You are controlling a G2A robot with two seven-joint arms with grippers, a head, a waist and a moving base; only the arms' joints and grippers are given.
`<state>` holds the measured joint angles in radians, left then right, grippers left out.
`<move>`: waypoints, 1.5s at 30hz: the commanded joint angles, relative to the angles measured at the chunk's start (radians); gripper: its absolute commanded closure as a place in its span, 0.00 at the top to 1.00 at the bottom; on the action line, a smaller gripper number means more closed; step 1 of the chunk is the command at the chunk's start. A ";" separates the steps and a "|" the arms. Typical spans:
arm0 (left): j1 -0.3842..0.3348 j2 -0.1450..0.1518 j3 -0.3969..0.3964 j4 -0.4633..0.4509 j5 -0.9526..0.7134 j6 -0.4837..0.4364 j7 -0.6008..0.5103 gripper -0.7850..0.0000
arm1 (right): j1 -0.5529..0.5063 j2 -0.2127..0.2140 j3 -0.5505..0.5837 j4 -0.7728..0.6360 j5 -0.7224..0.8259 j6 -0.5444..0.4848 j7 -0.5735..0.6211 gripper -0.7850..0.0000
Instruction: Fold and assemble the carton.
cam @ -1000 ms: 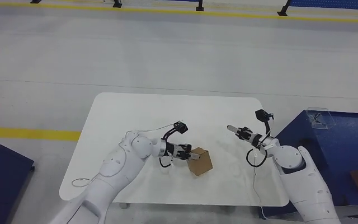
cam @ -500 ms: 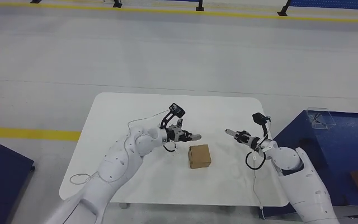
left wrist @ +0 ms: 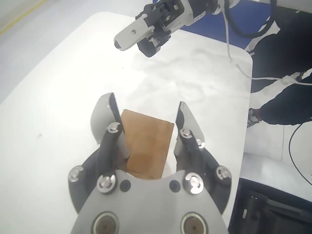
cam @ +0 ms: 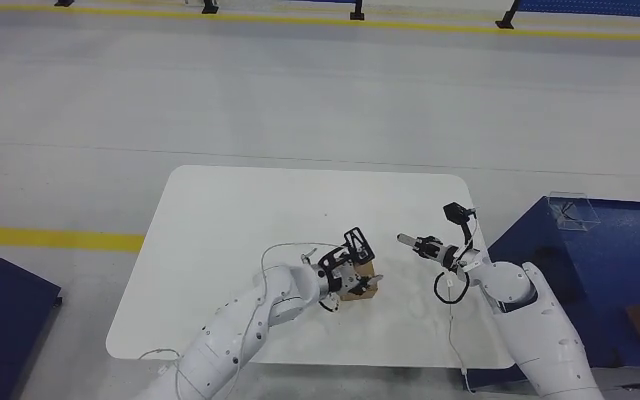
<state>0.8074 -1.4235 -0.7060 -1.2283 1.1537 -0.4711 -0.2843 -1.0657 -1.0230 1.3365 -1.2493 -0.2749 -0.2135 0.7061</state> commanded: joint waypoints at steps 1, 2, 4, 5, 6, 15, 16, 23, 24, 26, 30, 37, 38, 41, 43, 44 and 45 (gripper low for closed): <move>-0.001 -0.002 -0.004 0.007 -0.017 -0.009 0.001 0.00 | 0.000 0.000 0.000 0.000 0.000 0.000 0.000 1.00; -0.002 -0.003 -0.001 0.009 -0.016 -0.018 -0.002 0.00 | 0.000 0.000 0.000 0.000 0.000 0.000 0.000 1.00; -0.004 -0.007 0.006 0.013 -0.015 -0.030 -0.003 0.00 | 0.000 0.000 0.000 0.000 0.000 0.000 0.000 1.00; -0.005 -0.009 0.012 0.016 -0.010 -0.032 -0.006 0.00 | 0.000 0.000 0.000 0.000 0.000 0.000 0.000 1.00; -0.007 -0.011 0.017 0.018 -0.006 -0.032 -0.008 0.00 | 0.000 0.000 0.000 0.000 0.000 0.000 0.000 1.00; -0.046 -0.043 0.053 0.116 -0.036 -0.021 -0.067 0.00 | 0.000 0.000 0.000 0.000 0.000 0.000 0.000 1.00; -0.053 -0.048 0.059 0.132 -0.049 -0.028 -0.079 0.00 | 0.000 0.000 0.000 0.000 0.000 0.000 0.000 1.00; -0.063 -0.059 0.051 0.136 -0.056 -0.045 -0.019 0.00 | 0.000 0.000 0.000 0.000 0.000 0.000 0.000 1.00; -0.061 -0.058 0.051 0.133 -0.049 -0.048 -0.018 0.00 | 0.000 0.000 0.000 0.000 0.000 0.000 0.000 1.00; -0.057 -0.060 0.056 0.138 -0.041 -0.054 -0.028 0.00 | 0.000 0.000 0.000 0.000 0.000 0.000 0.000 1.00; -0.066 -0.070 0.062 0.169 -0.053 -0.053 -0.040 0.00 | 0.000 0.000 0.000 0.000 0.000 0.000 0.000 1.00; -0.059 -0.071 0.048 0.148 -0.033 -0.053 0.005 0.00 | 0.000 0.000 0.000 0.000 0.000 0.000 0.000 1.00; -0.057 -0.071 0.048 0.153 -0.033 -0.056 -0.003 0.00 | 0.000 0.000 0.000 0.000 0.000 0.000 0.000 1.00; -0.060 -0.075 0.048 0.183 -0.047 -0.057 -0.034 0.00 | 0.000 0.000 0.000 0.000 0.000 0.000 0.000 1.00; -0.066 -0.079 0.048 0.190 -0.056 -0.057 -0.036 0.00 | 0.000 0.000 0.000 0.000 0.000 0.000 0.000 1.00; -0.068 -0.081 0.046 0.187 -0.056 -0.055 -0.028 0.00 | 0.000 0.000 0.000 0.000 0.000 0.000 0.000 1.00; -0.070 -0.081 0.042 0.180 -0.050 -0.052 -0.015 0.00 | 0.000 0.000 0.000 0.000 0.000 0.000 0.000 1.00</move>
<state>0.7391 -1.5040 -0.6603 -1.0409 1.0979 -0.5257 -0.3136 -1.0658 -1.0230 1.3366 -1.2494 -0.2747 -0.2138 0.7058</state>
